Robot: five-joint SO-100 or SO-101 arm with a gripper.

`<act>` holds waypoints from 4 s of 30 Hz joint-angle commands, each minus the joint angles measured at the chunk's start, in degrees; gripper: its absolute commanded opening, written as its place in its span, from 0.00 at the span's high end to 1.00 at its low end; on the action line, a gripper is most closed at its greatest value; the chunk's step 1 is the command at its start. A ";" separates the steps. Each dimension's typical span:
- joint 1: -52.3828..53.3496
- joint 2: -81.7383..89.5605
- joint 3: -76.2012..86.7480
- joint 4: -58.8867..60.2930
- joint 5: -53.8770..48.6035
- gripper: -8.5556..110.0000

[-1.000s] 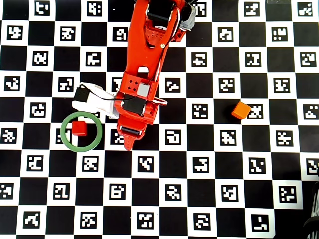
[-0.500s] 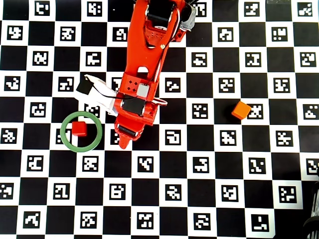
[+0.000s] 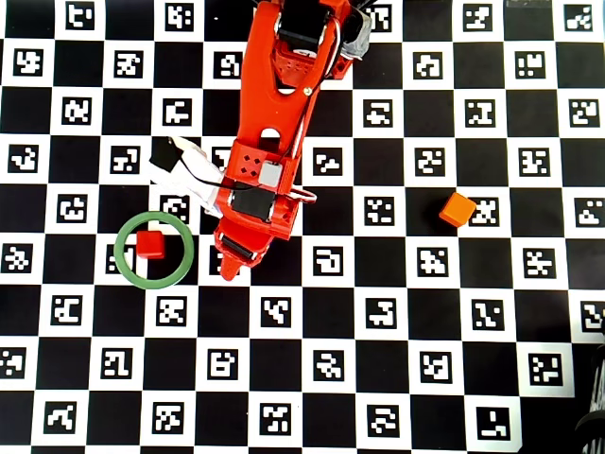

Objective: Grab the red cube then put it in the green circle then put the blue cube on top and finally the orange cube on top

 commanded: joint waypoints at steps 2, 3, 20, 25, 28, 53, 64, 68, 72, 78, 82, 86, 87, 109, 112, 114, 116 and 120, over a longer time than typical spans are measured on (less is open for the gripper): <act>0.53 1.05 -4.57 -0.70 1.14 0.56; 0.53 1.05 -4.57 -0.79 1.32 0.56; 0.53 0.97 -4.83 -1.58 4.39 0.56; -0.09 0.88 -4.83 -1.58 4.83 0.56; -0.26 0.88 -4.83 -1.67 5.01 0.56; -1.32 1.05 -4.48 -2.37 6.24 0.61; -0.97 1.49 -4.22 -3.25 6.42 0.82; -0.62 1.58 -4.13 -3.43 6.06 0.86; -0.62 1.67 -3.96 -3.60 5.98 0.88; 1.14 3.52 -5.71 -0.18 4.48 0.89; 2.99 6.33 -10.81 5.62 0.79 0.89; 3.43 7.73 -16.61 12.22 -5.10 0.90; 3.60 8.26 -17.93 13.62 -6.42 0.90; 14.24 1.23 -50.45 39.29 -40.52 0.90; 15.56 -0.97 -51.94 39.55 -44.82 0.90; 16.35 -2.02 -52.56 39.64 -47.81 0.90; 17.49 -2.90 -53.35 39.46 -50.80 0.90; 19.86 -4.57 -53.53 37.27 -55.37 0.90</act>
